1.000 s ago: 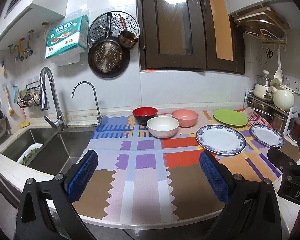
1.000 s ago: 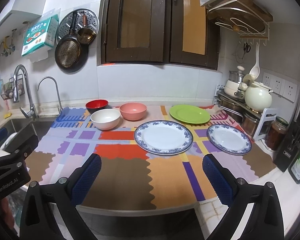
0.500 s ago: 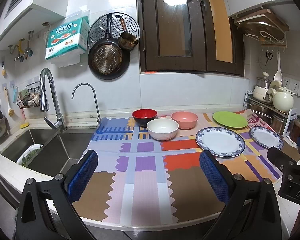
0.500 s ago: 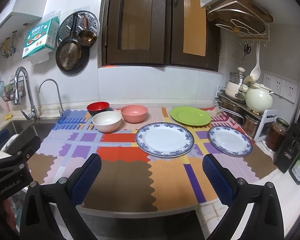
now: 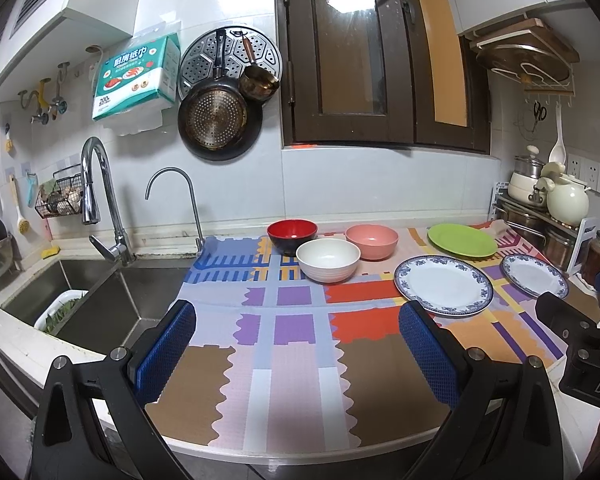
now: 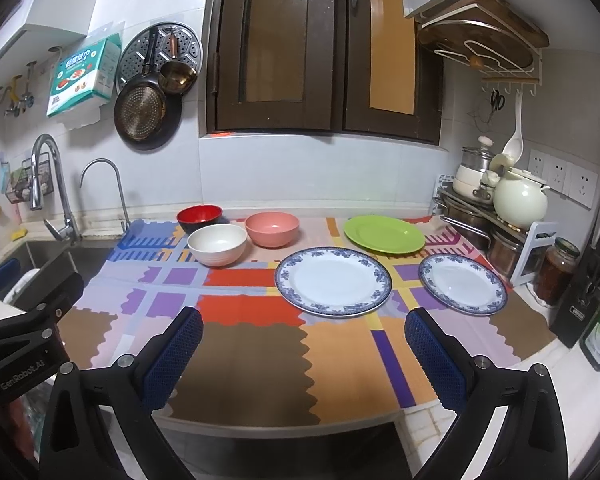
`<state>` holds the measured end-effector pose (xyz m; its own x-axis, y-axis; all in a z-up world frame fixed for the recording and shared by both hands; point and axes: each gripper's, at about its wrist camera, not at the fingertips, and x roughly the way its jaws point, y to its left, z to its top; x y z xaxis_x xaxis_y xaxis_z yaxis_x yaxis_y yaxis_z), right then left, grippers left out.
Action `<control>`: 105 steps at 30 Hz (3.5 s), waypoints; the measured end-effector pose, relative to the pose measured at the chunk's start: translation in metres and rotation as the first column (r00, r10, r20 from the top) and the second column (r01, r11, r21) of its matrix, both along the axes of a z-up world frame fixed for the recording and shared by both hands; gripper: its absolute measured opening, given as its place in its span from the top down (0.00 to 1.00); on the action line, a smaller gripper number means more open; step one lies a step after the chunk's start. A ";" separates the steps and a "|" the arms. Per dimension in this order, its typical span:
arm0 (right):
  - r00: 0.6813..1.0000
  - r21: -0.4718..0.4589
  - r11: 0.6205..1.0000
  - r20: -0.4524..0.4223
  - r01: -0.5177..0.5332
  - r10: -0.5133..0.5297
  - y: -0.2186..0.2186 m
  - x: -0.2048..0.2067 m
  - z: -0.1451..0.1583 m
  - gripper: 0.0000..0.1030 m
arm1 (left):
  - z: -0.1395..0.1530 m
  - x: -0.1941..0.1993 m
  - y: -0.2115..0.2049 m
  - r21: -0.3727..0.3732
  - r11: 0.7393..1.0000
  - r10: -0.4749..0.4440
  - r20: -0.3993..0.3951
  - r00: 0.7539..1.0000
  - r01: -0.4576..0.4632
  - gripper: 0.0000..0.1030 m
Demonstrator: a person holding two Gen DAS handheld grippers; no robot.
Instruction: Organize plates and bowls
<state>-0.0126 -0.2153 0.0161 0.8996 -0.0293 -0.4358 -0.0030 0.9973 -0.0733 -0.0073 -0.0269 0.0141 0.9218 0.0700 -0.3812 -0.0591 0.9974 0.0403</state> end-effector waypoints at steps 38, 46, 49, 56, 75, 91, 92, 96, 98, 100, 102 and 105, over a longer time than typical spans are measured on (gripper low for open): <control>0.998 0.013 0.999 -0.039 0.039 -0.039 0.010 0.027 -0.016 0.01 | -0.018 0.046 0.001 0.000 0.998 -0.064 -0.060 0.996 0.064 0.00; 0.999 0.006 0.999 -0.029 0.032 -0.032 -0.016 0.078 -0.016 0.01 | -0.017 0.102 -0.033 0.026 0.998 -0.062 -0.051 0.997 0.063 0.00; 0.999 -0.001 0.999 -0.004 0.035 -0.035 -0.030 0.104 -0.013 0.01 | -0.018 0.126 -0.049 0.030 0.997 -0.065 -0.060 0.996 0.067 0.00; 0.998 -0.038 0.998 0.006 0.057 -0.057 -0.064 0.155 -0.019 0.01 | -0.029 0.179 -0.090 0.065 0.995 -0.070 -0.090 0.994 0.076 0.00; 0.977 0.032 0.994 -0.193 0.102 -0.094 -0.138 0.273 -0.083 0.01 | -0.094 0.284 -0.147 0.063 0.991 -0.092 -0.304 0.948 0.117 0.17; 0.937 0.043 0.988 -0.327 0.145 -0.123 -0.158 0.322 -0.126 0.14 | -0.145 0.333 -0.164 -0.018 0.988 -0.142 -0.460 0.876 0.151 0.33; 0.933 0.042 0.988 -0.338 0.149 -0.126 -0.160 0.324 -0.128 0.15 | -0.146 0.334 -0.165 -0.022 0.988 -0.146 -0.467 0.872 0.153 0.34; 0.919 0.041 0.987 -0.372 0.155 -0.129 -0.164 0.329 -0.135 0.21 | -0.151 0.337 -0.169 -0.034 0.984 -0.170 -0.484 0.858 0.176 0.36; 0.914 0.047 0.986 -0.384 0.158 -0.128 -0.166 0.331 -0.138 0.24 | -0.152 0.339 -0.170 -0.038 0.983 -0.174 -0.490 0.854 0.178 0.37; 0.909 0.051 0.986 -0.397 0.158 -0.125 -0.167 0.333 -0.140 0.26 | -0.153 0.341 -0.170 -0.035 0.983 -0.173 -0.487 0.856 0.179 0.38; 0.907 0.050 0.987 -0.403 0.155 -0.122 -0.166 0.334 -0.142 0.30 | -0.153 0.344 -0.170 -0.039 0.983 -0.178 -0.489 0.854 0.182 0.42; 0.904 0.053 0.987 -0.413 0.150 -0.115 -0.166 0.337 -0.144 0.34 | -0.154 0.347 -0.171 -0.048 0.980 -0.189 -0.496 0.847 0.190 0.44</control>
